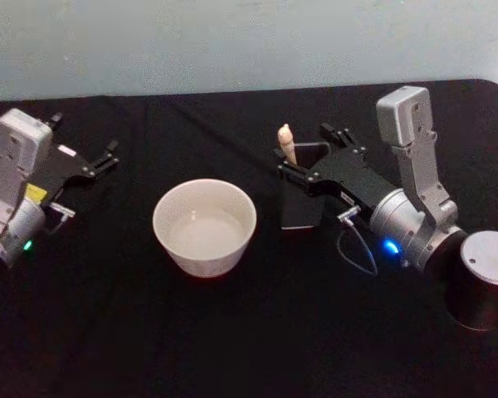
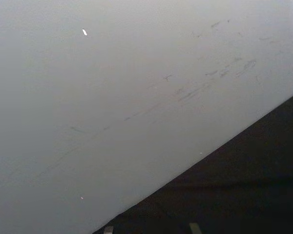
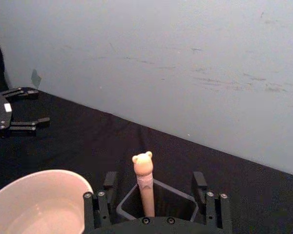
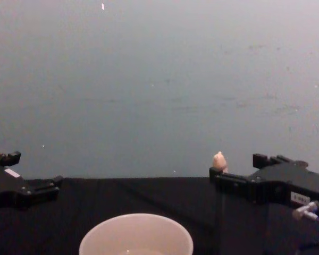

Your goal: Pick up the stirring spoon with one hand, stir inside the cup, then place it back in its original position.

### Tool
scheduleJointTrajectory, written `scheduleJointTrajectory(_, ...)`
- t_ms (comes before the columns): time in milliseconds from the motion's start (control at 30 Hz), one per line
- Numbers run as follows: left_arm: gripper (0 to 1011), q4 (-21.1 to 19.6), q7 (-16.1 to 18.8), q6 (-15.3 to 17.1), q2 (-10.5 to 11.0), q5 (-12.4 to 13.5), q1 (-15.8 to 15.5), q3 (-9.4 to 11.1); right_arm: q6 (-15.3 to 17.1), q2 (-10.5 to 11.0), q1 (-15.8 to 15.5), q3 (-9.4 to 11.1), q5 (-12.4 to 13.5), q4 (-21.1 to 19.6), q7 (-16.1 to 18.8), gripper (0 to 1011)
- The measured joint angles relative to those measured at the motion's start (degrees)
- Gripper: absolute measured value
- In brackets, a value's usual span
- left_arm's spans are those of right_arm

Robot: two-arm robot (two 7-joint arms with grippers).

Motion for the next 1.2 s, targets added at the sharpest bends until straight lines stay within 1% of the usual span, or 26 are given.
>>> scheduleJointTrajectory(100,1001,0.0,0.0,0.0,0.0,0.0,0.0,0.0,0.0,0.0,0.0,0.0,0.02,0.0,0.0,1002)
scheduleJointTrajectory(200,1001,0.0,0.0,0.0,0.0,0.0,0.0,0.0,-0.04,-0.03,0.0,0.11,0.2,-0.02,0.19,1000)
scheduleJointTrajectory(300,1001,0.0,0.0,0.0,0.0,0.0,0.0,0.0,-0.4,-0.17,0.08,0.76,1.24,-0.55,0.91,1000)
scheduleJointTrajectory(400,1001,0.0,0.0,0.0,0.0,0.0,0.0,0.0,-0.9,-0.58,0.36,2.02,3.06,-1.65,1.51,1000)
scheduleJointTrajectory(433,1001,0.0,0.0,0.0,0.0,0.0,0.0,0.0,-1.22,-0.87,0.61,2.96,4.24,-2.25,1.52,1000)
scheduleJointTrajectory(467,1001,0.0,0.0,0.0,0.0,0.0,0.0,0.0,-1.37,-1.03,0.76,3.38,4.78,-2.47,1.45,1000)
scheduleJointTrajectory(500,1001,0.0,0.0,0.0,0.0,0.0,0.0,0.0,-1.55,-1.25,0.94,3.86,5.26,-2.63,1.24,1000)
scheduleJointTrajectory(533,1001,0.0,0.0,0.0,0.0,0.0,0.0,0.0,-1.95,-1.6,1.35,4.77,5.92,-2.67,0.55,1000)
scheduleJointTrajectory(600,1001,0.0,0.0,0.0,0.0,0.0,0.0,0.0,-2.5,-1.9,1.82,5.5,6.13,-2.4,-0.36,1000)
scheduleJointTrajectory(667,1001,0.0,0.0,0.0,0.0,0.0,0.0,0.0,-3.19,-2.18,2.57,6.34,5.66,-1.03,-1.97,1000)
scheduleJointTrajectory(700,1001,0.0,0.0,0.0,0.0,0.0,0.0,0.0,-3.44,-2.33,3.08,6.72,4.69,0.15,-3.23,1000)
scheduleJointTrajectory(867,1001,0.0,0.0,0.0,0.0,0.0,0.0,0.0,-3.51,-2.31,3.82,7.22,1.65,3.95,-5.51,1000)
scheduleJointTrajectory(900,1001,0.0,0.0,0.0,0.0,0.0,0.0,0.0,-3.24,-2.21,3.91,7.23,0.68,5.29,-5.91,1000)
scheduleJointTrajectory(967,1001,0.0,0.0,0.0,0.0,0.0,0.0,0.0,-2.86,-2.08,3.89,7.2,-0.07,6.23,-6.1,1000)
scheduleJointTrajectory(1067,1001,0.0,0.0,0.0,0.0,0.0,0.0,0.0,-1.3,-1.78,3.41,6.92,-1.54,8.08,-6.08,1000)
scheduleJointTrajectory(1200,1001,0.0,0.0,0.0,0.0,0.0,0.0,0.0,0.02,-1.87,2.82,6.65,-2.73,9.25,-6.08,1000)
